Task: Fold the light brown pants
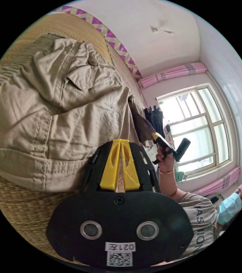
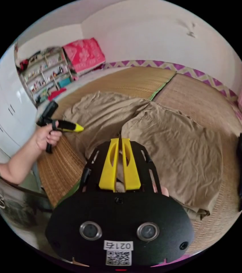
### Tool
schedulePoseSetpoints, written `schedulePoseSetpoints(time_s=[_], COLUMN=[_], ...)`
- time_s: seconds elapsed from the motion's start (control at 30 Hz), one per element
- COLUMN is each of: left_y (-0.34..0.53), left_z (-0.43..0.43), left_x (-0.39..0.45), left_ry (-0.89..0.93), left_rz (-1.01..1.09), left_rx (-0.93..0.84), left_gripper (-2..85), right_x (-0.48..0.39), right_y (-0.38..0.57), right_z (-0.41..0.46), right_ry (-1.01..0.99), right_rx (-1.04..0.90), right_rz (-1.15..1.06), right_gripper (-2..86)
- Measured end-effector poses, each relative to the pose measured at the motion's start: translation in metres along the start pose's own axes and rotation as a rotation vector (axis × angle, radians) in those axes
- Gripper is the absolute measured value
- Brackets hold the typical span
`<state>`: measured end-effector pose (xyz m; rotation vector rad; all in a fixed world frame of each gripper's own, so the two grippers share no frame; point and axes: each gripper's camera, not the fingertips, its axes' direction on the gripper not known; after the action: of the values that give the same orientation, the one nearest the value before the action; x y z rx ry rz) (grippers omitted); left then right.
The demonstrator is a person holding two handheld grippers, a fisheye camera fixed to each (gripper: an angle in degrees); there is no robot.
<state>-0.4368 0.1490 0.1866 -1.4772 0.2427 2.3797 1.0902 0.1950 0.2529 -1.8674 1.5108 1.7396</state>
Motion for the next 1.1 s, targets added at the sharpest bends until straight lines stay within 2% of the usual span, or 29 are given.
schedulePoseSetpoints(time_s=[0.13,0.23,0.27,0.4,0.57,0.67,0.77,1.0,1.1], left_y=[-0.005,-0.009,-0.013,-0.032,-0.045,-0.052,-0.056,-0.012,0.001], left_z=[-0.013,-0.022,-0.025,-0.038,-0.079,-0.109,-0.136,-0.222,-0.240], left_x=[-0.009,-0.019,-0.022,-0.022,-0.041,-0.054,-0.060,-0.082,-0.075], left_ry=[0.022,0.049,0.065,0.020,-0.006,-0.022,-0.061,-0.083,-0.120], left_rz=[-0.052,-0.107,-0.119,-0.110,-0.167,-0.201,-0.208,-0.280,-0.276], left_rx=[0.039,0.064,0.062,0.035,0.133,0.173,0.186,0.369,0.370], left_gripper=[-1.0,-1.0,-1.0,-0.9,-0.9,-0.9,-0.9,-0.9,-0.9], right_x=[0.098,0.202,0.244,0.382,0.492,0.517,0.518,0.468,0.457], right_y=[0.039,0.093,0.117,0.201,0.309,0.354,0.361,0.303,0.283], right_z=[-0.101,-0.198,-0.231,-0.282,-0.275,-0.268,-0.249,-0.188,-0.162], right_ry=[-0.005,0.097,0.185,0.429,0.458,0.384,0.329,0.324,0.340], right_rx=[0.179,0.294,0.309,0.196,0.057,0.095,0.095,0.058,0.024], right_rz=[0.170,0.328,0.381,0.562,0.775,0.845,0.816,0.608,0.576], right_gripper=[-0.5,-0.5,-0.5,-0.5,-0.6,-0.6,-0.6,-0.5,-0.4])
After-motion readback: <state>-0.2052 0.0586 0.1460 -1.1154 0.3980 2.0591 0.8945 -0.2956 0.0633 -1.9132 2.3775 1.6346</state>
